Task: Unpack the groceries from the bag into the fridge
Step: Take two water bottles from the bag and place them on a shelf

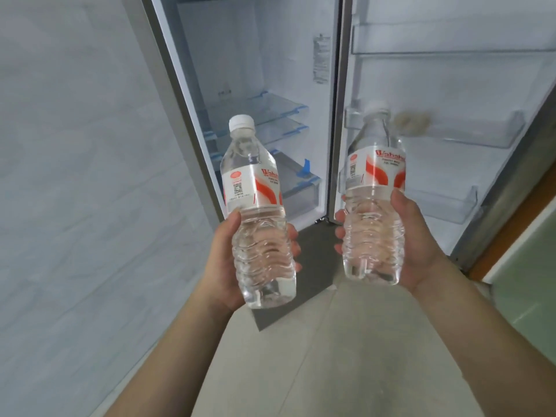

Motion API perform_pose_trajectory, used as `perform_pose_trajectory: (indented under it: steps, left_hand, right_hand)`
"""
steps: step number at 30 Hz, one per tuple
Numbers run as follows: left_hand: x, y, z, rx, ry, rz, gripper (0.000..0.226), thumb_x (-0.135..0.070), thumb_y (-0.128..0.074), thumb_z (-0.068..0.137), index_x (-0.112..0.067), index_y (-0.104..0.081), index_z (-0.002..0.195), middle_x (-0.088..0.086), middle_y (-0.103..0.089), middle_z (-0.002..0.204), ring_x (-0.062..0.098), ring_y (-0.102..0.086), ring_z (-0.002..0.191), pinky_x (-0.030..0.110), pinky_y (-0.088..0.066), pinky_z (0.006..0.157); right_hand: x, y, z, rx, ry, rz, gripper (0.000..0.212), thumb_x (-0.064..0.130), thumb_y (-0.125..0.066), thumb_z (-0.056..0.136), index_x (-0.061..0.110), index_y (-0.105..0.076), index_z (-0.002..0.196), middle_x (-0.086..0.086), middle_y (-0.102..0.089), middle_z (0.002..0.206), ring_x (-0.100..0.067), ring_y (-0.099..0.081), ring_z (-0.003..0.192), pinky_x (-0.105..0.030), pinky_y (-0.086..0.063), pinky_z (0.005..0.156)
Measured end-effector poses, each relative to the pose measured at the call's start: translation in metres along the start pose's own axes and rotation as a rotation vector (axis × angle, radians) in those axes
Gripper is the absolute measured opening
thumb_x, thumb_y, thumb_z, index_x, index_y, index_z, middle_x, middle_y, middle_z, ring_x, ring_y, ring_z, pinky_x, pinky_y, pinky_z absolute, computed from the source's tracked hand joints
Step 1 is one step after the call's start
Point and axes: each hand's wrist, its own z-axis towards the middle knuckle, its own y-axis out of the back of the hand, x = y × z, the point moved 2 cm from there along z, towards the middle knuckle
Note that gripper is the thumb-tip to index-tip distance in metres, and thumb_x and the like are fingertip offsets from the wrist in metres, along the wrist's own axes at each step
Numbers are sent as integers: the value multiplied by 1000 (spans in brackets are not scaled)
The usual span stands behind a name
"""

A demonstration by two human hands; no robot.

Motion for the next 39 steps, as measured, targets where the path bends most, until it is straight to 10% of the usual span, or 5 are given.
perform_pose_trajectory:
  steps: [8, 25, 31, 35, 39]
  left_hand:
    - [-91, 19, 68, -50, -229, 347, 101, -42, -91, 57, 4, -40, 132, 17, -61, 107, 29, -66, 92, 44, -53, 84]
    - [-180, -4, 257, -163, -427, 619, 77, -41, -89, 58, 0, -59, 116, 18, -67, 102, 32, -68, 89, 48, -55, 82]
    - [-190, -14, 307, -294, -491, 737, 82, -42, -89, 57, 1, -56, 119, 17, -68, 103, 32, -68, 90, 45, -55, 79]
    - [-201, -4, 323, -361, -530, 788, 76, -30, -85, 63, 2, -52, 124, 18, -67, 105, 31, -67, 92, 42, -54, 79]
    - [-212, 23, 324, -430, -566, 829, 66, -22, -70, 69, 5, -50, 126, 18, -65, 105, 33, -66, 95, 38, -53, 79]
  right_hand:
    - [46, -9, 93, -23, 24, -142, 77, 56, -88, 46, 12, -69, 106, -13, -73, 99, -27, -71, 81, -42, -59, 74]
    - [194, 83, 253, 157, 191, -237, 52, 50, -79, 68, 12, -72, 102, -19, -70, 103, -31, -70, 83, -41, -58, 73]
    - [226, 97, 310, 187, 250, -262, 58, 47, -74, 73, 7, -63, 113, -15, -72, 103, -32, -70, 92, -40, -59, 75]
    - [228, 92, 338, 241, 302, -298, 96, 61, -87, 44, 7, -59, 118, -13, -73, 103, -29, -71, 92, -37, -59, 70]
    - [214, 88, 369, 217, 414, -360, 84, 62, -85, 50, 15, -62, 117, -15, -71, 108, -34, -69, 98, -45, -56, 79]
